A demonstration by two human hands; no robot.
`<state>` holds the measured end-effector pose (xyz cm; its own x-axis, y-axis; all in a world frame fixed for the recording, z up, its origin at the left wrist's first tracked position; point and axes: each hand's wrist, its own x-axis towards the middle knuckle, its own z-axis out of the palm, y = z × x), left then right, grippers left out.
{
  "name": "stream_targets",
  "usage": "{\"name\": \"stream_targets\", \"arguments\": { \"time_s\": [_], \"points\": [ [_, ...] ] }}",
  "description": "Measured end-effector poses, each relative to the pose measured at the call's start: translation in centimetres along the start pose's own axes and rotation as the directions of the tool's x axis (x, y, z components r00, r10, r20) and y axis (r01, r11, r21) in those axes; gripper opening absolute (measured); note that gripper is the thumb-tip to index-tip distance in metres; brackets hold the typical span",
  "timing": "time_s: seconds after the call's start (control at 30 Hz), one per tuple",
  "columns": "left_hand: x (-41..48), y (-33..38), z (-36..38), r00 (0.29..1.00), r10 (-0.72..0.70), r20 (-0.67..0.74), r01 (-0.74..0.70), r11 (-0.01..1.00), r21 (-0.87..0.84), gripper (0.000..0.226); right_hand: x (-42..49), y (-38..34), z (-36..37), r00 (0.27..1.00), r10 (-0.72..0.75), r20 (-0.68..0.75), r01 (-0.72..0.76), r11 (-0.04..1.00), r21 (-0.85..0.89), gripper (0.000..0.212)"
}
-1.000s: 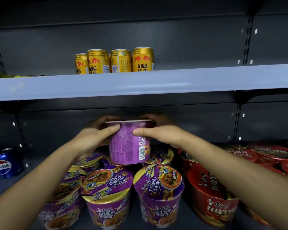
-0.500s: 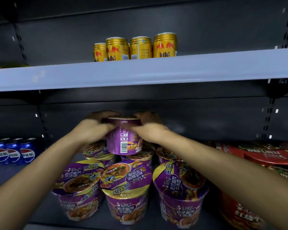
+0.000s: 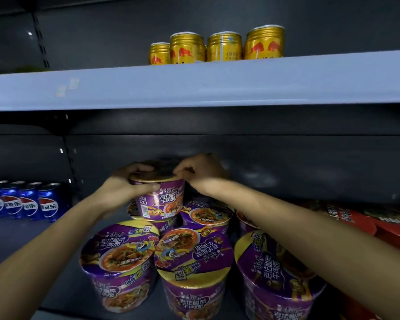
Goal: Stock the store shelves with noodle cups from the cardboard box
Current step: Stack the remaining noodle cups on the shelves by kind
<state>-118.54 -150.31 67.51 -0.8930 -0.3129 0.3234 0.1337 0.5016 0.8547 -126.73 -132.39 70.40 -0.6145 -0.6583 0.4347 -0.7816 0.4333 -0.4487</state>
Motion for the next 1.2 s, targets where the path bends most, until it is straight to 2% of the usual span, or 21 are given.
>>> {"name": "stream_targets", "arguments": {
  "time_s": [0.1, 0.2, 0.3, 0.37, 0.4, 0.53, 0.63, 1.2],
  "points": [
    [0.6, -1.1, -0.6, 0.999, -0.037, 0.017, 0.038, 0.994, -0.102, 0.037, 0.5, 0.5, 0.3, 0.999, -0.043, 0.026, 0.042, 0.999, 0.034, 0.025],
    [1.2, -1.7, -1.4, 0.997, -0.046, 0.063, 0.054, 0.990, -0.129, 0.044, 1.1, 0.7, 0.6, 0.993, -0.105, 0.047, 0.105, 0.994, 0.016, 0.033],
    [1.6, -2.3, -2.4, 0.990, -0.082, 0.112, 0.096, 0.987, -0.127, 0.064, 1.9, 1.1, 1.3, 0.986, -0.151, 0.067, 0.155, 0.985, -0.075, 0.037],
    [1.7, -2.9, -3.0, 0.990, -0.076, 0.123, 0.090, 0.989, -0.118, 0.084, 2.4, 1.5, 1.7, 0.986, -0.145, 0.085, 0.149, 0.988, -0.046, 0.034],
    [1.8, -3.2, -3.3, 0.991, -0.070, 0.110, 0.083, 0.988, -0.126, 0.087, 2.5, 1.7, 1.9, 0.987, -0.139, 0.083, 0.140, 0.990, -0.007, 0.032],
    [1.6, -4.0, -3.7, 0.999, -0.025, 0.022, 0.028, 0.984, -0.175, 0.054, 3.0, 1.9, 2.3, 0.986, -0.161, 0.030, 0.160, 0.986, 0.044, 0.025],
    [1.5, -4.6, -4.1, 1.000, -0.006, 0.013, 0.008, 0.984, -0.180, 0.042, 3.2, 1.6, 2.7, 0.985, -0.174, 0.003, 0.173, 0.983, 0.058, 0.022],
    [2.4, -5.0, -3.8, 0.996, -0.020, 0.086, 0.047, 0.943, -0.329, 0.042, 3.6, 1.7, 2.6, 0.974, -0.229, 0.001, 0.228, 0.972, 0.060, 0.020]
  ]
}}
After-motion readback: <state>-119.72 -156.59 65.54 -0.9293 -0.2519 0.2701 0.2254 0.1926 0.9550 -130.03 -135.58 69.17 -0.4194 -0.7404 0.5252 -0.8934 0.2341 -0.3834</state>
